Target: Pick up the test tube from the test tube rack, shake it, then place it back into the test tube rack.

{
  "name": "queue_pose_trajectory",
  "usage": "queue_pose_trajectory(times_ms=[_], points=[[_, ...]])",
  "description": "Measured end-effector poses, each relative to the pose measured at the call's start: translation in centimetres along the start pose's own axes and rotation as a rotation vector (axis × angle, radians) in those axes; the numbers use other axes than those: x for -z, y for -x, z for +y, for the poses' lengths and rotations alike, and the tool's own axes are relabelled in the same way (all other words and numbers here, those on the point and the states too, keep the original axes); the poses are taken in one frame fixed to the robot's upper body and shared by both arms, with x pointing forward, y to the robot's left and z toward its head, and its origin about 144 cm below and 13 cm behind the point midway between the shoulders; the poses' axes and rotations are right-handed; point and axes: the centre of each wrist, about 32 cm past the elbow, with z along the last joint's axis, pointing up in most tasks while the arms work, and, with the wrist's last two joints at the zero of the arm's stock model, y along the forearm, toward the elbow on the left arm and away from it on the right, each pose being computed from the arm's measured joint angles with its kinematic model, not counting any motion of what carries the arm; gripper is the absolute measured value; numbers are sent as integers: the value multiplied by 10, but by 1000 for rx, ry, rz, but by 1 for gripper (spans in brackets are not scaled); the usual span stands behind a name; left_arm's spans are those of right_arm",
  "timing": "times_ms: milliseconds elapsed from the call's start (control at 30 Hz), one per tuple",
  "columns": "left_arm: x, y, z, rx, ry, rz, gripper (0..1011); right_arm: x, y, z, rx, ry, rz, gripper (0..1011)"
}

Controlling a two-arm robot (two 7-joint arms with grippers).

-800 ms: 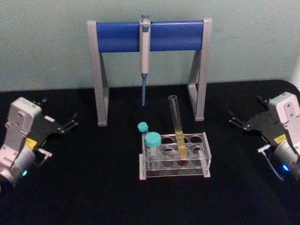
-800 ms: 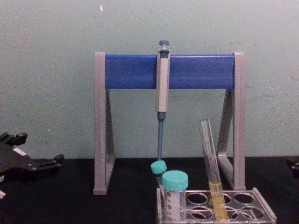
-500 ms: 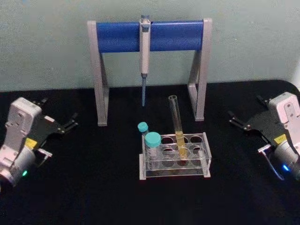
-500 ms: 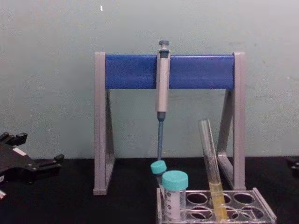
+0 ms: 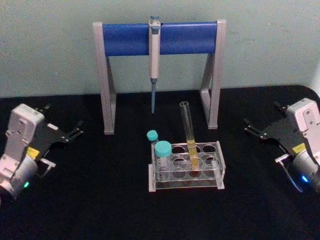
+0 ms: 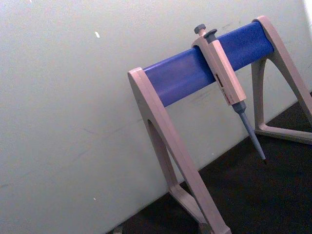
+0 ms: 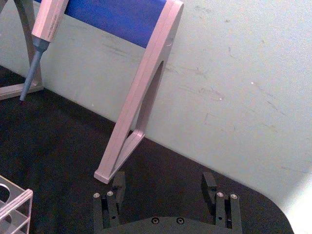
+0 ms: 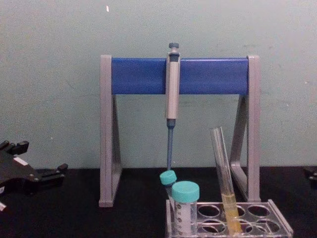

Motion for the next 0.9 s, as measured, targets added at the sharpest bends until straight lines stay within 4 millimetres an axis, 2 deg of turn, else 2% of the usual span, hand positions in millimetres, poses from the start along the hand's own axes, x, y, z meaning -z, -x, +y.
queue_pose_trajectory(times_ms=[600, 900], points=[[0, 0, 0, 0, 0, 0, 1001, 0, 0, 0, 3, -2, -2, 1000], [0, 0, 0, 0, 0, 0, 1001, -10, -6, -5, -9, -74, 13, 1000]])
